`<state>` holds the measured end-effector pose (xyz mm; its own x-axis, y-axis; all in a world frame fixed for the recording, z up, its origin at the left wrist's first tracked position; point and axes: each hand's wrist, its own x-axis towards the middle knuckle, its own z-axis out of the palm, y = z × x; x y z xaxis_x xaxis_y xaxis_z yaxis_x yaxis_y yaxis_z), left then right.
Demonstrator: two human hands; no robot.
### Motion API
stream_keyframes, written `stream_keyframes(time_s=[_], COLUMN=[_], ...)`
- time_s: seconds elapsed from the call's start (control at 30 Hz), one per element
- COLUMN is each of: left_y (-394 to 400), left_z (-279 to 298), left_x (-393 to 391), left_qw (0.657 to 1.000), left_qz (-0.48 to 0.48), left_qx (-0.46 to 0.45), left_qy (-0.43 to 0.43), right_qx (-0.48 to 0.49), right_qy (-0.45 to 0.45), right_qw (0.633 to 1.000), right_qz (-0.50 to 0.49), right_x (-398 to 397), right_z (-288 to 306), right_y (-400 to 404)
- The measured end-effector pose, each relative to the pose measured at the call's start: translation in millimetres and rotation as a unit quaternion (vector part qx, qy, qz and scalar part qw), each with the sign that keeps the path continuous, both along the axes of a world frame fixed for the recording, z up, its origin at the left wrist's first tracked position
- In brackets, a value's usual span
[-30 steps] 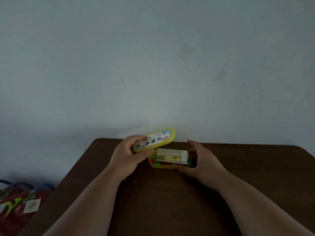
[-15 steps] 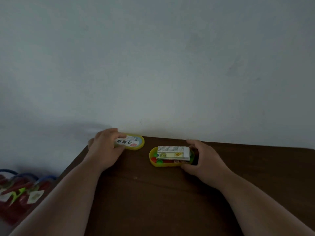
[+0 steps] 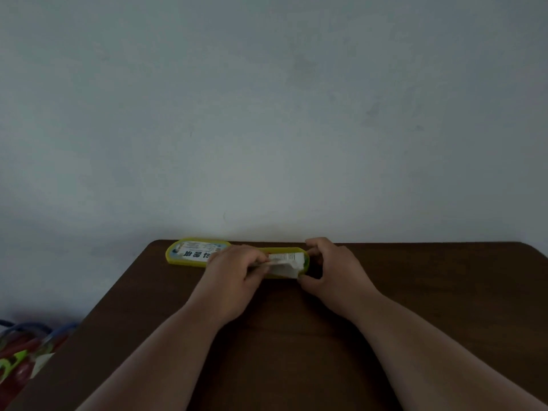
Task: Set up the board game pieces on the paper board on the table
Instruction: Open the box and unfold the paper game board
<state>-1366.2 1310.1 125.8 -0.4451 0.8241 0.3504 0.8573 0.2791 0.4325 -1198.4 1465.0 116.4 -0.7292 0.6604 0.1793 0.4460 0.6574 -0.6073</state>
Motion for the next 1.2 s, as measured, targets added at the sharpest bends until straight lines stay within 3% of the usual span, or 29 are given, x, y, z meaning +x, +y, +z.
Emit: stream_keyframes(time_s=[0.13, 0.33, 0.5, 0.57, 0.63, 0.73, 0.9, 1.0, 1.07, 1.17, 1.2], left_y=[-6, -10, -13, -15, -17, -17, -17, -16, -11, -5, -6], left_z=[7, 14, 21, 23, 22, 24, 22, 20, 18, 24, 25], left_x=[5, 7, 6, 9, 12, 18, 25, 27, 31, 37, 38], left_qw=[0.979, 0.909, 0.8, 0.803, 0.843, 0.883, 0.889, 0.897, 0.859, 0.758, 0.754], left_qz=[0.048, 0.138, 0.13, 0.12, 0.11, 0.081, 0.109, 0.123, 0.078, 0.005, 0.002], left_qx=[0.13, 0.306, 0.423, 0.396, 0.327, 0.255, 0.244, 0.241, 0.271, 0.308, 0.309], left_qy=[-0.149, -0.247, -0.406, -0.428, -0.413, -0.386, -0.371, -0.35, -0.428, -0.575, -0.579], right_qx=[0.001, 0.032, -0.001, -0.049, -0.119, -0.173, -0.096, -0.117, -0.166, -0.237, -0.264], right_qy=[0.004, 0.004, 0.119, 0.202, 0.245, 0.203, 0.183, 0.184, 0.169, 0.174, 0.186], right_qw=[1.0, 0.999, 0.992, 0.977, 0.962, 0.961, 0.978, 0.972, 0.964, 0.946, 0.938], right_qz=[-0.016, 0.017, -0.031, -0.039, -0.003, 0.071, 0.043, 0.089, 0.125, 0.135, 0.129], right_x=[-1, 0, -1, 2, 3, -1, -4, -4, -6, -7, -7], right_z=[2, 0, -2, 8, 19, 23, 22, 22, 20, 21, 21], right_y=[0, -2, 1, -4, -14, -30, -38, -40, -45, -47, -46])
